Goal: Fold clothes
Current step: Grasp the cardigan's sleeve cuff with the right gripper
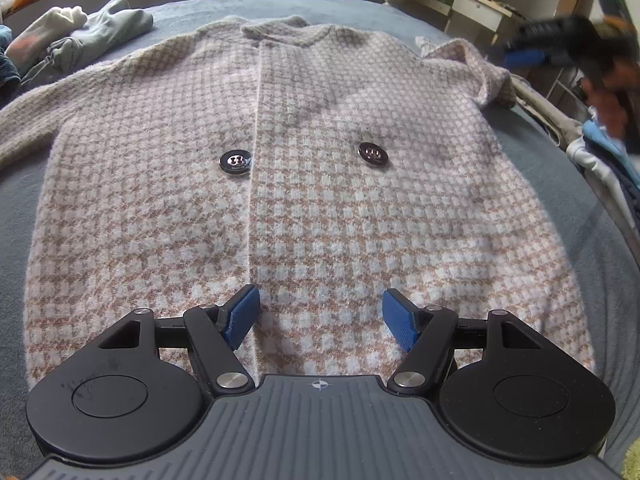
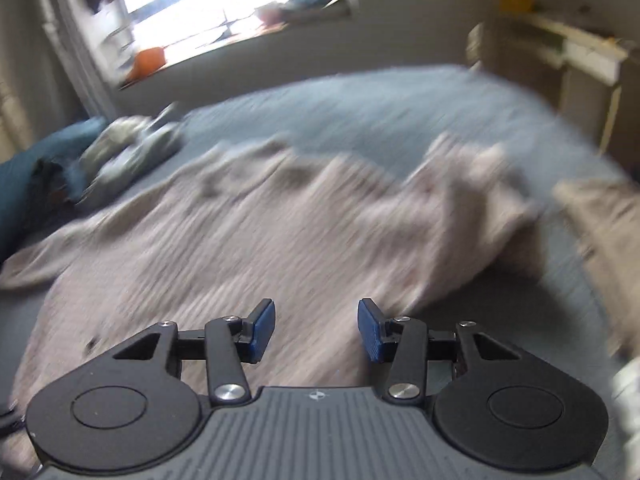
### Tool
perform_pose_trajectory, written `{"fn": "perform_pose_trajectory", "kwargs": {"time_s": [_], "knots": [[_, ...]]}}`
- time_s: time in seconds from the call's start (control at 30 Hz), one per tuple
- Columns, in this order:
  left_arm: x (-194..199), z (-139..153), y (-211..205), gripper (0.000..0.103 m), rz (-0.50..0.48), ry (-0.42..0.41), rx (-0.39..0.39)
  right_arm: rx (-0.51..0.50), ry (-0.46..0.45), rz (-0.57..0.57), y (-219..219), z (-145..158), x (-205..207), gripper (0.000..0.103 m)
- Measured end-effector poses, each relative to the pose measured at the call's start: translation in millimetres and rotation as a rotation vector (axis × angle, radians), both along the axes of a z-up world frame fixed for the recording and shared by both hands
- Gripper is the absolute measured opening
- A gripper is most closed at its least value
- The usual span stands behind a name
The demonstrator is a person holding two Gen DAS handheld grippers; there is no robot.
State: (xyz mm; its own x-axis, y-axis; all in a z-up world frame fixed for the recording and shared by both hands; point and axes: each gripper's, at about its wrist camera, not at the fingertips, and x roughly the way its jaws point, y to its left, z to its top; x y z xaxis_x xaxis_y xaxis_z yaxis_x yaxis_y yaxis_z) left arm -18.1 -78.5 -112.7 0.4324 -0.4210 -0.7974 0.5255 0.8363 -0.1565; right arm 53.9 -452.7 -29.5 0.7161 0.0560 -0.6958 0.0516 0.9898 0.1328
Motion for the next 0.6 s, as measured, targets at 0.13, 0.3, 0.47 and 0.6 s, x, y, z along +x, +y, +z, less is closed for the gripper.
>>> {"fn": "perform_pose_trajectory", "kwargs": {"time_s": [0.13,0.3,0.47,0.6], "knots": [[3,-2,1,0.069,-0.005,0.011,-0.006,-0.139,-0.024,-0.066,-20,14,61,0.055],[8,-6,5,0.071,0.001,0.033,-0.014,-0.201,0.06,-0.077,-21,-6,138,0.055],[11,-7,5,0.073,0.0,0.055,-0.028,-0.363,0.171,-0.026,-8,-43,181,0.055],[12,-8,5,0.075,-0.011,0.06,-0.03,-0.435,0.232,-0.039,-5,-60,206,0.055]]}}
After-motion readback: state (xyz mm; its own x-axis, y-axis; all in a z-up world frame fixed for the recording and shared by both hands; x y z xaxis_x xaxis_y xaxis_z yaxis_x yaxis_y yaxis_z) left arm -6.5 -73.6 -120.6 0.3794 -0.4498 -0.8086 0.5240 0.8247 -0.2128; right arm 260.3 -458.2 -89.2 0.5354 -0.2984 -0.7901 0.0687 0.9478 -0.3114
